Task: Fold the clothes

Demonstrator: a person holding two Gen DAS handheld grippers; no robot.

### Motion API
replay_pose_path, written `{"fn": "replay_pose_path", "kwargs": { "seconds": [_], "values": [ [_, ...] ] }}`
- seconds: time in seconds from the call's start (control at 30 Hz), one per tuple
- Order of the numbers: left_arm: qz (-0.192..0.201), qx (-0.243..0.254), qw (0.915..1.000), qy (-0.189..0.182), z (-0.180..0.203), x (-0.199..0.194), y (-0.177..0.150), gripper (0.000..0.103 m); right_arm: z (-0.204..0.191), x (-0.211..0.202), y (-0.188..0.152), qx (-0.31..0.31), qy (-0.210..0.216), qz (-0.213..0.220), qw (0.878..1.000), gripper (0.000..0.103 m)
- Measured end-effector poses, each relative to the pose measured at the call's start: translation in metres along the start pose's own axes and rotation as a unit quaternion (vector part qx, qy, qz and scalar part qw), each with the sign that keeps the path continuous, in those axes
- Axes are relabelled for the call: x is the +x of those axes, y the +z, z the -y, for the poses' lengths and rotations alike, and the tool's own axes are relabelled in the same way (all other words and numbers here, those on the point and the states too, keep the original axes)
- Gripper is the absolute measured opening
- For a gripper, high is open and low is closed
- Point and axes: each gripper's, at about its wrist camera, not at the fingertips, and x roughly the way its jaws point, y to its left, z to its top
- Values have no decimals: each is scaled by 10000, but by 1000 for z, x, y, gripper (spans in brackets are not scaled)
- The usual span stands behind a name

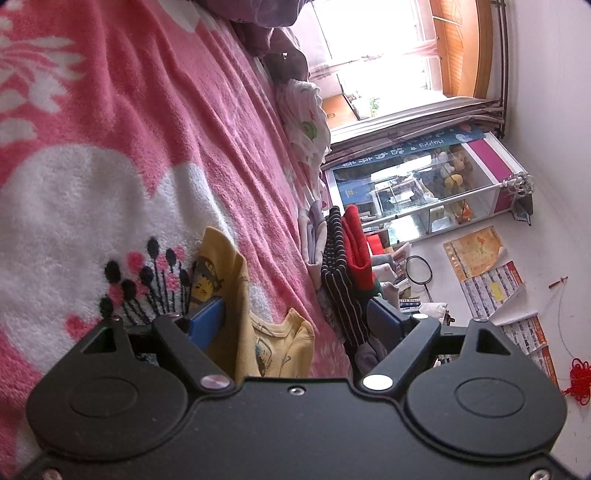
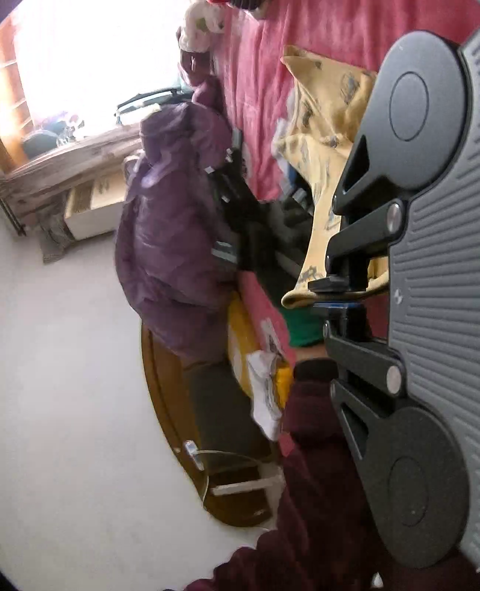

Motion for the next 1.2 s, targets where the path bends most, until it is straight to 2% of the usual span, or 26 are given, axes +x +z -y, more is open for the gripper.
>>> {"fn": "replay_pose_path", "kwargs": {
  "seconds": [0.17,0.23,0.3,0.4,0.43,0.5,0.57,0.6,0.63,0.7,0.77,0.93,1.07,1.1,1.17,1.2],
  "values": [
    [-43,93,9999,51,2,1,-1,84,-14,28,-27,-598,122,-1087,9922,8],
    [-49,127,9999,71,3,1,-2,84,-23,34,-36,-851,107,-1344,9872,8],
    [-58,170,9998,92,4,1,-2,84,-25,36,-38,-799,96,-1327,9879,8],
    [-61,197,9997,109,5,1,-3,84,-26,26,-29,-697,19,-853,9939,8],
    [-59,196,9997,111,6,1,-4,84,-26,26,-27,-727,40,-840,9938,8],
    [-66,205,9997,120,6,2,-4,84,-28,32,-29,-905,55,-1069,9901,9],
    [-71,213,9997,123,7,2,-4,84,-30,41,-43,-972,85,-1481,9841,12],
    [-77,214,9997,120,7,2,-3,84,-30,44,-49,-963,129,-1646,9816,15],
    [-77,208,9997,117,7,2,-3,84,-31,45,-51,-930,198,-1746,9800,23],
    [-83,204,9997,115,7,2,-3,84,-29,42,-47,-803,323,-1740,9809,31],
    [-92,213,9997,119,7,3,-3,84,-23,38,-41,-626,547,-1786,9804,31],
    [-103,239,9996,132,7,4,-3,84,-13,33,-40,-641,497,-1963,9772,31],
    [-106,286,9994,143,8,5,-4,84,3,35,-28,-116,441,-1431,9887,34],
    [-111,314,9993,151,9,6,-4,84,4,38,-29,-93,409,-1460,9884,38],
    [-152,378,9990,179,11,7,-4,84,2,51,-37,-313,322,-1808,9825,36],
    [-182,410,9988,197,12,7,-4,84,6,53,-38,-166,315,-1836,9824,36]
  ]
}}
